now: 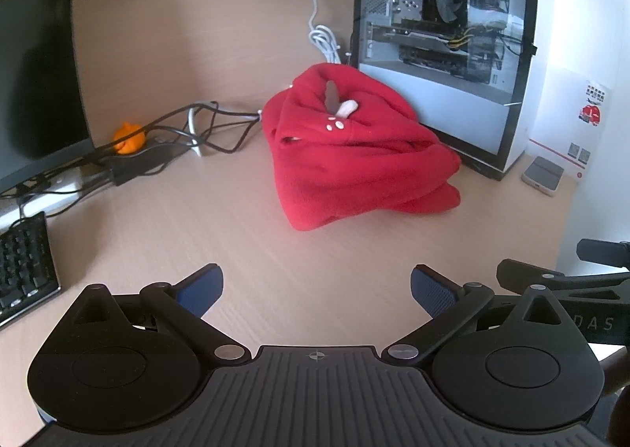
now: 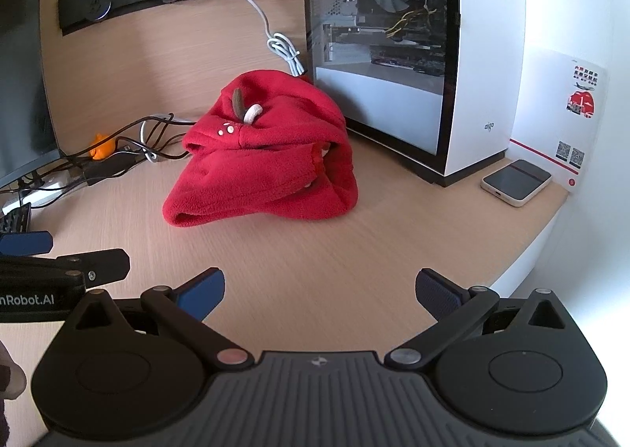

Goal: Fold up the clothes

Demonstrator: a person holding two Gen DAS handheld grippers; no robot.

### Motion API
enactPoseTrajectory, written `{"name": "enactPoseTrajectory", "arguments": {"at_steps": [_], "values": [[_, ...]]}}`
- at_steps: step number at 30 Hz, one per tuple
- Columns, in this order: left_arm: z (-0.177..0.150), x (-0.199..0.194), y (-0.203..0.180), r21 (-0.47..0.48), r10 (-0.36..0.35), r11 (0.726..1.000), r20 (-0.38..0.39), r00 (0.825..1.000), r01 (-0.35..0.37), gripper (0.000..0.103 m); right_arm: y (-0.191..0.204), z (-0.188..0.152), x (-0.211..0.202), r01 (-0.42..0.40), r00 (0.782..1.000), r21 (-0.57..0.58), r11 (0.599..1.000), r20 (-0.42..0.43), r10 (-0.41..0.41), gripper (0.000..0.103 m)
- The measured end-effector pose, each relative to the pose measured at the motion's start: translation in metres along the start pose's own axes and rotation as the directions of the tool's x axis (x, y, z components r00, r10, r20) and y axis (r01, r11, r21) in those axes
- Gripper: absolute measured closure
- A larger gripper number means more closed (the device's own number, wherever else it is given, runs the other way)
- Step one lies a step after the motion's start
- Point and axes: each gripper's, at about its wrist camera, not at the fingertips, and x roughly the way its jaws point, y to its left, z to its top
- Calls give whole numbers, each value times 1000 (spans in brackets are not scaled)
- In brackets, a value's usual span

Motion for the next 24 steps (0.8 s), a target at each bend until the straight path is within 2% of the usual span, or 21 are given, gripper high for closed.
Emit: {"name": "enactPoseTrajectory", "arguments": {"at_steps": [24], "values": [[2, 9, 13, -29, 1, 1000, -2, 1000, -1, 0, 10, 6, 13, -7, 1000, -17, 1000, -31, 6, 0]]}}
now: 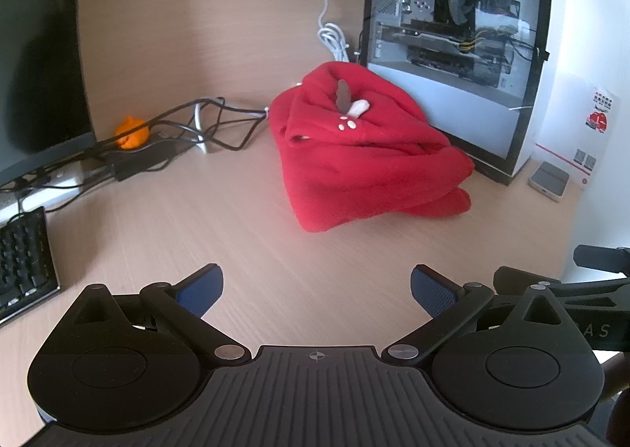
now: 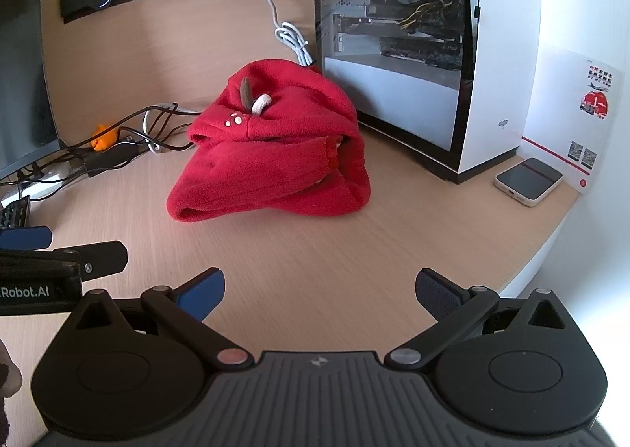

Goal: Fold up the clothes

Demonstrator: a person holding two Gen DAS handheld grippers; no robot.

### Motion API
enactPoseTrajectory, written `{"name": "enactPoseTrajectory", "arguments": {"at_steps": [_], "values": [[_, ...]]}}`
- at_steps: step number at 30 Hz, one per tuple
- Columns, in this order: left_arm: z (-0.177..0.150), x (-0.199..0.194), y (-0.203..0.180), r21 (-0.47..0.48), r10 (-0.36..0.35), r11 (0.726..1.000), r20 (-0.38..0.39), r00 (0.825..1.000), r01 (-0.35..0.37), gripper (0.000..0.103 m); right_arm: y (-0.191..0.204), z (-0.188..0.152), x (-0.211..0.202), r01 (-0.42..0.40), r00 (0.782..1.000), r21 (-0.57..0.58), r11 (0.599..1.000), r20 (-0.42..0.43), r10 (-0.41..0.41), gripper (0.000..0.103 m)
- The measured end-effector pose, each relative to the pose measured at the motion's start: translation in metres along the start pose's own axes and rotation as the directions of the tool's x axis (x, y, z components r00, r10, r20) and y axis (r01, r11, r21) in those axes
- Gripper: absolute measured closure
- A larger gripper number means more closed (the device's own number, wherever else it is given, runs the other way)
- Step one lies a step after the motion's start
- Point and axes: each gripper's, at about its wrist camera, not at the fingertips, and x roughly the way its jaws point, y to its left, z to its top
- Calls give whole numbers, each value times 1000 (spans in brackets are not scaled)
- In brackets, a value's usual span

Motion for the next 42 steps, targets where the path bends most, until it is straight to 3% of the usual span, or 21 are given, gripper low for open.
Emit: {"name": "enactPoseTrajectory", "arguments": {"at_steps": [20, 42], "values": [[-1, 8, -3, 14, -33, 999, -20, 999, 33, 0, -3, -3, 5, 15, 1000, 6, 1000, -24, -15, 0], [0, 7, -2, -2, -20, 1000, -14, 1000, 20, 0, -16, -4, 1, 21, 1000, 32, 999, -16, -20, 0]]}}
